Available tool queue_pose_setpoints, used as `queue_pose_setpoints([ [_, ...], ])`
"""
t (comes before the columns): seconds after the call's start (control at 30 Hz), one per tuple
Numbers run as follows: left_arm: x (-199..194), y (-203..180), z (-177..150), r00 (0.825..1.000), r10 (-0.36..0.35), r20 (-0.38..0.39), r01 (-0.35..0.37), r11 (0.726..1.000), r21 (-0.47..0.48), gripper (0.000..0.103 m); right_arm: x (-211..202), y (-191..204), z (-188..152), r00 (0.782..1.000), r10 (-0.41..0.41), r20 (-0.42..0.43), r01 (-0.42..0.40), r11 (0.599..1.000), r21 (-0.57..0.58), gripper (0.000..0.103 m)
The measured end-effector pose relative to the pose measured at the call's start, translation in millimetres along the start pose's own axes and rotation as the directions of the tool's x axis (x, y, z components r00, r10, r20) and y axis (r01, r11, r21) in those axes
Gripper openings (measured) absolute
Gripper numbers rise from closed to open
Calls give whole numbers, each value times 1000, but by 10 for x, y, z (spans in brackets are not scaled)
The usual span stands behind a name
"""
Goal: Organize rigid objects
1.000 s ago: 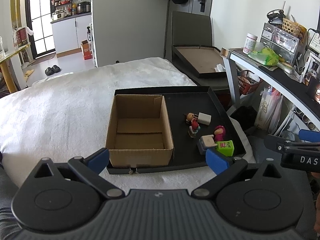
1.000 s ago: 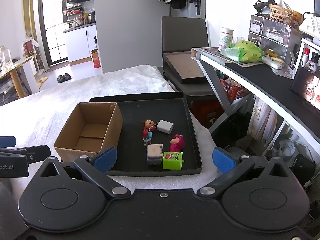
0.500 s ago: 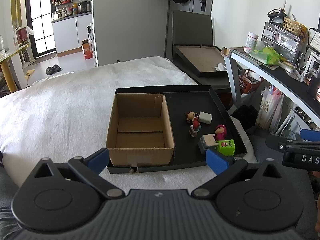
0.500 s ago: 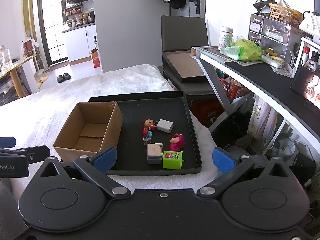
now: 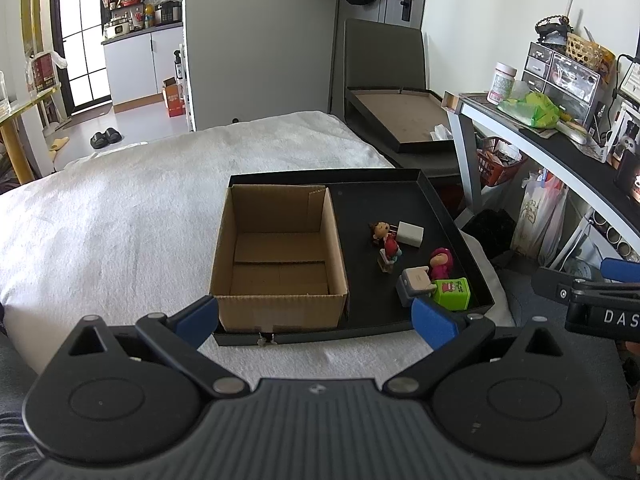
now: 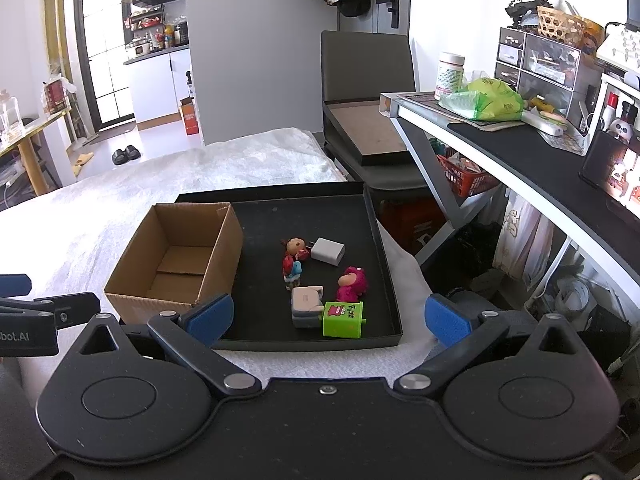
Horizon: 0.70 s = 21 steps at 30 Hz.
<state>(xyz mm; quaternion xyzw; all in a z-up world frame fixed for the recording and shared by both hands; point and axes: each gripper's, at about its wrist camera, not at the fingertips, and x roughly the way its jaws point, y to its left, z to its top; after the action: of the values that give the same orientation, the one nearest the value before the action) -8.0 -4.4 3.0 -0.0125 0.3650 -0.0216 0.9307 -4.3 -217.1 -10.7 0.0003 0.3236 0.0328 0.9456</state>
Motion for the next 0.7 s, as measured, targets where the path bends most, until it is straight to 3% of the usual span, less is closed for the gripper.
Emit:
queue_pose_setpoints([
  [0.7, 33, -7, -5, 1000, -2, -1, 2, 1000, -4, 102, 23, 4, -11, 1000, 4, -16, -4, 1000, 2, 103],
])
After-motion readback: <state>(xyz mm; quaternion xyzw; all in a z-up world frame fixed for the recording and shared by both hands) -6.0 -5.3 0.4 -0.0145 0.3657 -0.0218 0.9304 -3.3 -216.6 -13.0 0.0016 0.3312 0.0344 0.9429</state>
